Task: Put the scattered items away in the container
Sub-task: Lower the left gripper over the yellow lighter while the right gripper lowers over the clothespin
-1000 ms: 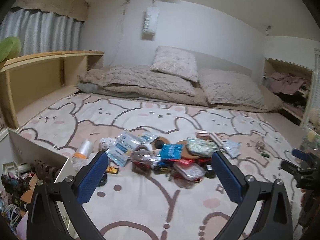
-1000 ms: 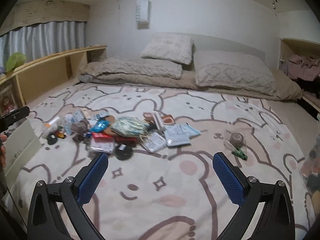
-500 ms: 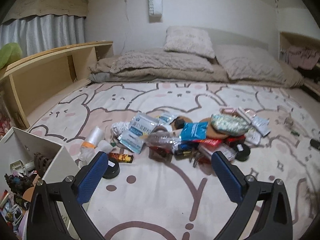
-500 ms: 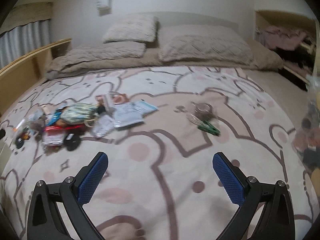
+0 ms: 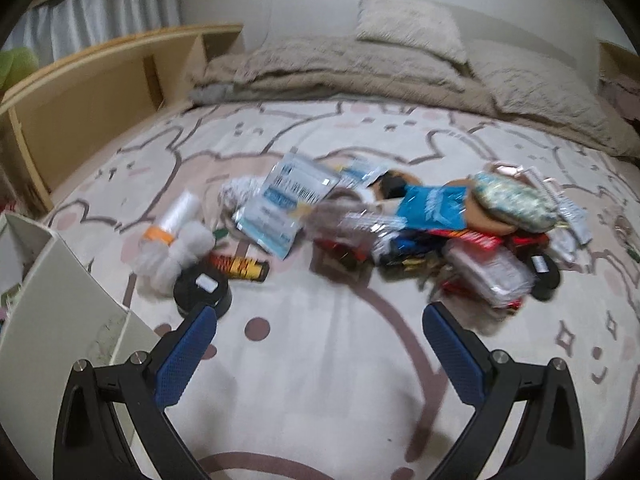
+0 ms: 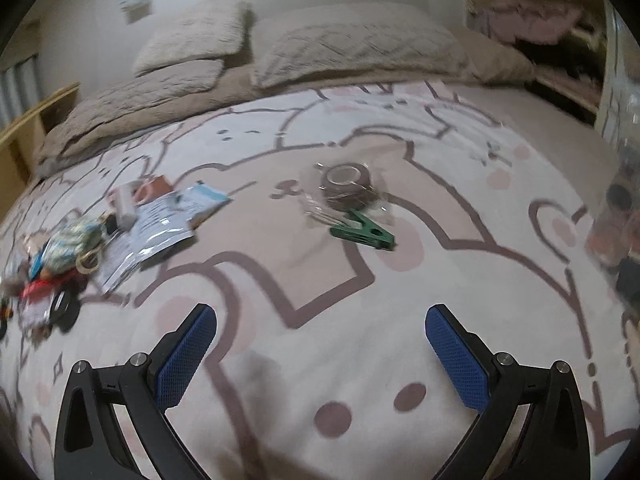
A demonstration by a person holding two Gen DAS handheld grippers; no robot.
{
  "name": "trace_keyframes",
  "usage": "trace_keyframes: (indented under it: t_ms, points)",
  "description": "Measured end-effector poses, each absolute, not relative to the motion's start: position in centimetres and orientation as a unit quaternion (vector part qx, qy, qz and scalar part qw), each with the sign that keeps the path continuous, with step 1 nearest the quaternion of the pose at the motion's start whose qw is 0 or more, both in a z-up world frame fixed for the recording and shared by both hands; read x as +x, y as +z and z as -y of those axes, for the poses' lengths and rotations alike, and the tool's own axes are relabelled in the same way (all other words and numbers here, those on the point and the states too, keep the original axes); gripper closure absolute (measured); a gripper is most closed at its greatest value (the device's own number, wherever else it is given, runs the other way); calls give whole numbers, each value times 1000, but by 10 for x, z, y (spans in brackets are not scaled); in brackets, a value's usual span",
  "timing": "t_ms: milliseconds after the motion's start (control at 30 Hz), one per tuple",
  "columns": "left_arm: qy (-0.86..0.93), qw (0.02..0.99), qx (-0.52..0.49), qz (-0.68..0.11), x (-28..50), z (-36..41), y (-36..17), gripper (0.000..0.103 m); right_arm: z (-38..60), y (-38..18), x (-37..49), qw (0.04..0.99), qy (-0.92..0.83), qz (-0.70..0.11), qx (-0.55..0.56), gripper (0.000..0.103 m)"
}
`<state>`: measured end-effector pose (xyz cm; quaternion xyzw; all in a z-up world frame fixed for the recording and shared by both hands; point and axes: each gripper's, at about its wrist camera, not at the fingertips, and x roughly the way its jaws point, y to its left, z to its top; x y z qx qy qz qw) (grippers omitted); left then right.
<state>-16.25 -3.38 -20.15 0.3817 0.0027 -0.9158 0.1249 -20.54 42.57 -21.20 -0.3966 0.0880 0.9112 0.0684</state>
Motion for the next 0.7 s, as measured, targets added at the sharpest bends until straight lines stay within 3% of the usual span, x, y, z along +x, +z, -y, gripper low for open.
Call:
trace_keyframes:
  t_ms: [267, 700]
  points:
    - [-900, 171, 401, -9, -180, 49, -218, 0, -455, -234, -230, 99, 888, -173, -414, 0]
    - [-875, 180, 445, -63, -204, 69, -245, 0, -465, -246, -262, 129, 886, -181, -407, 0]
